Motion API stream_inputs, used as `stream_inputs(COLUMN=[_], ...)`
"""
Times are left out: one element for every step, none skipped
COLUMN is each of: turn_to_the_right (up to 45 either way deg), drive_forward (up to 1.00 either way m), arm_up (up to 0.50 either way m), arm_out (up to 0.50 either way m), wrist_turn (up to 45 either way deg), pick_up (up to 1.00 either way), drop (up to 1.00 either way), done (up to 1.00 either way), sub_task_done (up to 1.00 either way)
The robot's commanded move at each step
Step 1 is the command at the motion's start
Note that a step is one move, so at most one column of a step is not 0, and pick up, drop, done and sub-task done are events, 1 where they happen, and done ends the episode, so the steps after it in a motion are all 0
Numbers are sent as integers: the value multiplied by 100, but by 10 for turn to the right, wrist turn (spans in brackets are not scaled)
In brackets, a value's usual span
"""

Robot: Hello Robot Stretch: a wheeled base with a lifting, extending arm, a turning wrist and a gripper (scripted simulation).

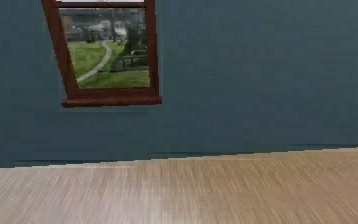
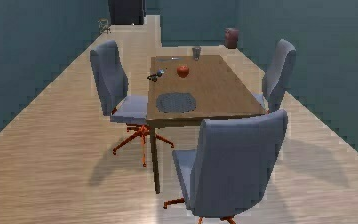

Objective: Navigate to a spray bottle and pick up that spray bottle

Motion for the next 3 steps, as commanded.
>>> stream_inputs(turn_to_the_right=[60, 0, 390], drive_forward=[0, 15, 0], arm_up=[0, 0, 0], arm_out=[0, 0, 0], wrist_turn=[0, 0, 0], pick_up=[0, 0, 0], drop=[0, 0, 0], done=[0, 0, 0], sub_task_done=[0, 0, 0])
